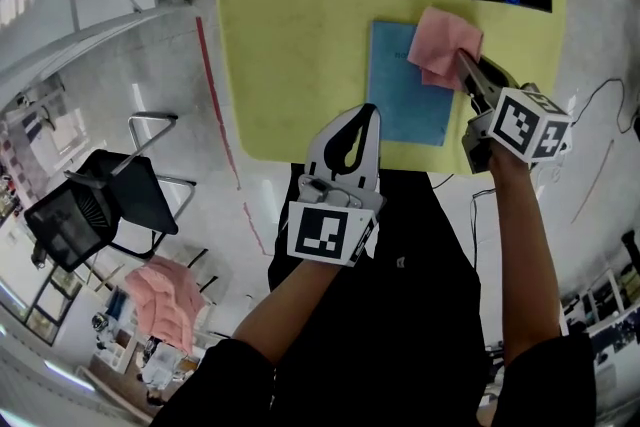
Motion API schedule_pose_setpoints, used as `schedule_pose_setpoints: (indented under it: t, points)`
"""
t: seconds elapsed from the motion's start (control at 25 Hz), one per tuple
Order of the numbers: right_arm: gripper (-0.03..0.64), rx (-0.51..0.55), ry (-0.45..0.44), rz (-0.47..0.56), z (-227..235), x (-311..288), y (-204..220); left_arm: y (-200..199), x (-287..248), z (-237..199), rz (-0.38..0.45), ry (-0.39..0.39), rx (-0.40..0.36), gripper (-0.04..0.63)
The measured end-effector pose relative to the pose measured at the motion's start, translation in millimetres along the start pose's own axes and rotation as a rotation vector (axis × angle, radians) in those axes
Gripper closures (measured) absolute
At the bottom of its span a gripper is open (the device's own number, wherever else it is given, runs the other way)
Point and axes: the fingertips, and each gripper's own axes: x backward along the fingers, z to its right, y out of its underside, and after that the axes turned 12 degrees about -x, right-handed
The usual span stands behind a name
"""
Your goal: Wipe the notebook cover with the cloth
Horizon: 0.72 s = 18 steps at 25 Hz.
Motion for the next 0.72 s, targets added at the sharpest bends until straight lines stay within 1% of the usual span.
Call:
schedule_pose_setpoints:
  t: [0.12, 0.28, 0.44, 0.56, 0.72]
  points:
    - [0.575, -0.013, -0.047, -0.004, -18.9, 8.0, 2.3, -0.3, 4.1, -5.3, 0.006, 0.003, 0.004, 0.578]
    - [0.575, -0.059, -0.147, 0.03, -46.1, 19.0, 3.6, -0.5, 8.8, -9.9, 0.024, 0.015, 0.007, 0.578]
    - [0.575, -0.106, -0.21, 0.056, -87.0, 24.7, -0.2, 3.8, 9.1, -23.4, 0.031, 0.006, 0.016, 0.578]
    - [0.575, -0.146, -0.276, 0.03, -105.0, 19.0, 19.3, 7.4, 14.8, -33.6, 0.029, -0.01, 0.025, 0.578]
    - [0.575, -0.158, -0.311, -0.031, -128.7, 3.4, 52.7, 10.8, 28.1, -44.2, 0.03, -0.014, 0.024, 0.578]
